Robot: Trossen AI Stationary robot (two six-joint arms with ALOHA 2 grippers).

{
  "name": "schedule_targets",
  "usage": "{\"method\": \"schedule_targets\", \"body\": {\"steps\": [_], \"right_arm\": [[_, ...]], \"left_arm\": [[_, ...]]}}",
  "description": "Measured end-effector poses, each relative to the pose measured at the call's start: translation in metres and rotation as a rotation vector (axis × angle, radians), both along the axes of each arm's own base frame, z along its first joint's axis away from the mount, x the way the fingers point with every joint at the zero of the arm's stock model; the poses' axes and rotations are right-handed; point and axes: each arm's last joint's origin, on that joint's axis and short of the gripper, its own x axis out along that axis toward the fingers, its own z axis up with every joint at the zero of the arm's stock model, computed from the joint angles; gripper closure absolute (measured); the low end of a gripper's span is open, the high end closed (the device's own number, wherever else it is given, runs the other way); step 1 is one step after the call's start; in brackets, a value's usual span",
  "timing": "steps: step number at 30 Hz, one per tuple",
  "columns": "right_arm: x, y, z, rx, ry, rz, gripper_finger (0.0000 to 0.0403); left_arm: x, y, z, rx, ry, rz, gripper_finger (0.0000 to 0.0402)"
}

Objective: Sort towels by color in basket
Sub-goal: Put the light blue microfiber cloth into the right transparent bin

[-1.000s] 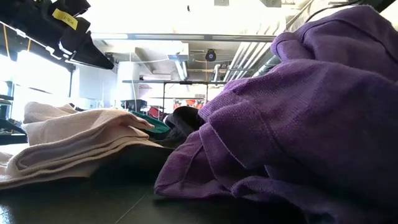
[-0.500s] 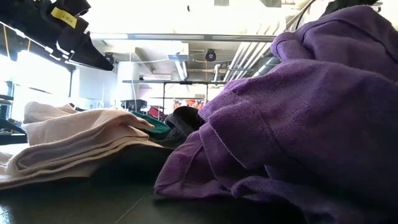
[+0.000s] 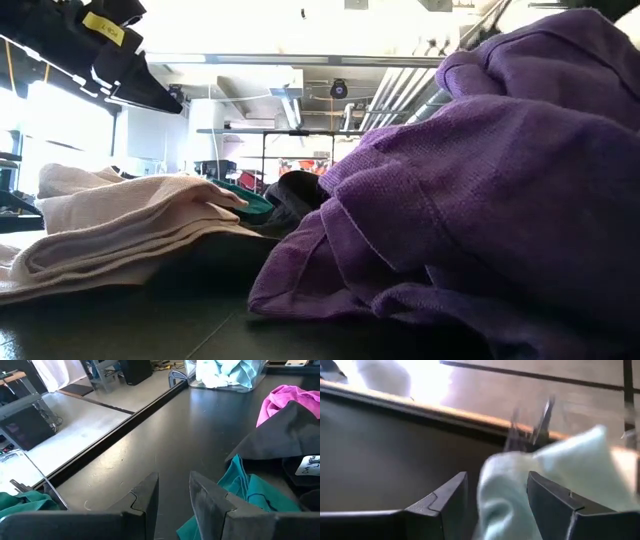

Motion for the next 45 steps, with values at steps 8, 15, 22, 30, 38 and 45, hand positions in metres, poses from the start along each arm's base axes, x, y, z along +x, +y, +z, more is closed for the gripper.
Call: {"method": "schedule_targets", "body": {"steps": [8,15,22,30,38,45], "right_arm": [[-0.016,0.0,-0.044,-0.04,0.127,-0.243,0.0208],[-0.024,0.006,-0.059,-0.041,0.156,-0.288,0.028],[-0.025,0.007,-0.063,-0.044,0.145,-0.293,0.0368],[-0.02,0.001,-0.025,-0.074,0.213,-0.241,0.0317],[-0.023,0.004,0.016,-0.05,0.299,-0.24,0.0193],[-0.017,0.012,-0.007,-0.051,0.212,-0.228,0.0179]], "left_arm": [[0.0,0.0,0.0,-0.004,0.001,-0.003,0.0305],[0.0,0.0,0.0,-0.005,-0.001,-0.001,0.0305],[0.0,0.0,0.0,-0.009,-0.004,0.0,0.0305],[0.0,0.0,0.0,-0.01,-0.003,-0.001,0.0305],[0.0,0.0,0.0,-0.011,-0.003,-0.001,0.0305],[0.0,0.0,0.0,-0.011,-0.003,-0.001,0.0305]]}}
